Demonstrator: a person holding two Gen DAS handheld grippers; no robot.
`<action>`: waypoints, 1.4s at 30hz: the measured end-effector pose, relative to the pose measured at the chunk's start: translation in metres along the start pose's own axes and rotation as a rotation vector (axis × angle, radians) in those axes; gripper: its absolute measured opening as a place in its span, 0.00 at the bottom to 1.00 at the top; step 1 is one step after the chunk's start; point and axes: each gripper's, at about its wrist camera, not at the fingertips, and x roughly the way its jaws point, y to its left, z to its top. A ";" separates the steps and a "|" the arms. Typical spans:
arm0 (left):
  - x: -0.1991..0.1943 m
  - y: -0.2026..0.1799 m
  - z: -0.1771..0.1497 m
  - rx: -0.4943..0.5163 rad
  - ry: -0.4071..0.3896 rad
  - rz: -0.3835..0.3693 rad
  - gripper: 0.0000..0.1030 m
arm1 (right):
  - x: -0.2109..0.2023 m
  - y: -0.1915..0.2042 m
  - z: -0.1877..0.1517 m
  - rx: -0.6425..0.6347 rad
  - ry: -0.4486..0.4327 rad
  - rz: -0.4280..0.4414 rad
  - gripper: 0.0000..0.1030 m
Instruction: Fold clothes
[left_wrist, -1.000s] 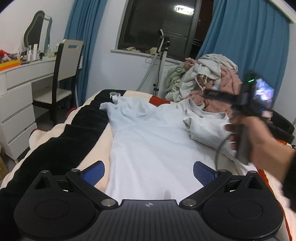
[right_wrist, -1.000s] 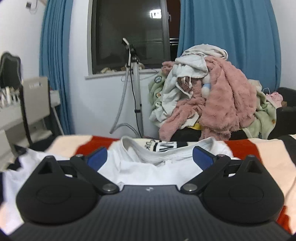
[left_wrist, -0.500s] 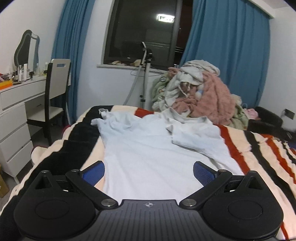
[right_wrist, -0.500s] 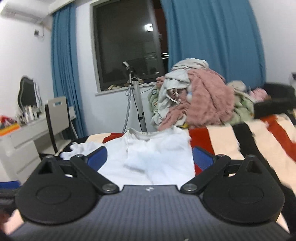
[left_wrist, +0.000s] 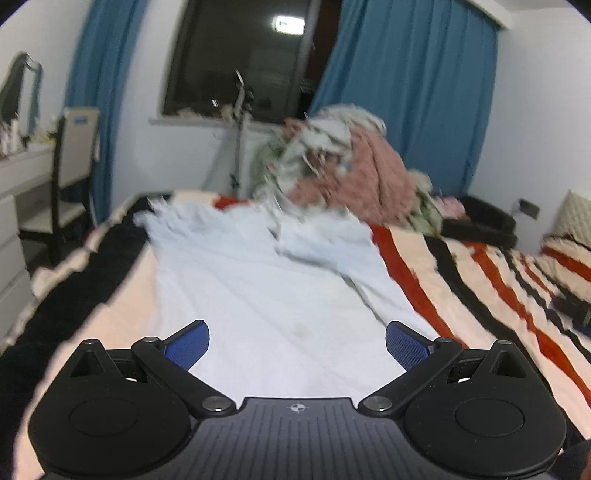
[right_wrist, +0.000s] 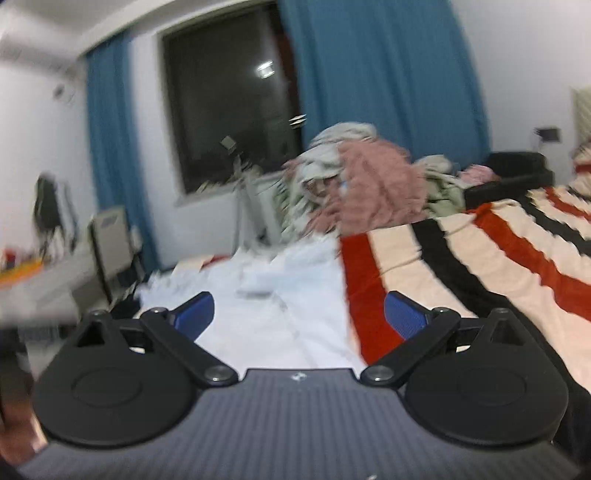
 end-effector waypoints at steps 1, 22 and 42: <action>0.006 -0.002 -0.002 -0.003 0.026 -0.015 0.94 | -0.001 -0.011 0.004 0.037 -0.011 -0.017 0.97; 0.143 -0.107 -0.102 -0.258 0.583 -0.700 0.04 | -0.007 -0.094 0.011 0.338 -0.029 -0.071 0.97; 0.175 -0.087 -0.119 -0.454 0.714 -0.732 0.40 | 0.010 -0.081 -0.001 0.283 0.050 -0.110 0.97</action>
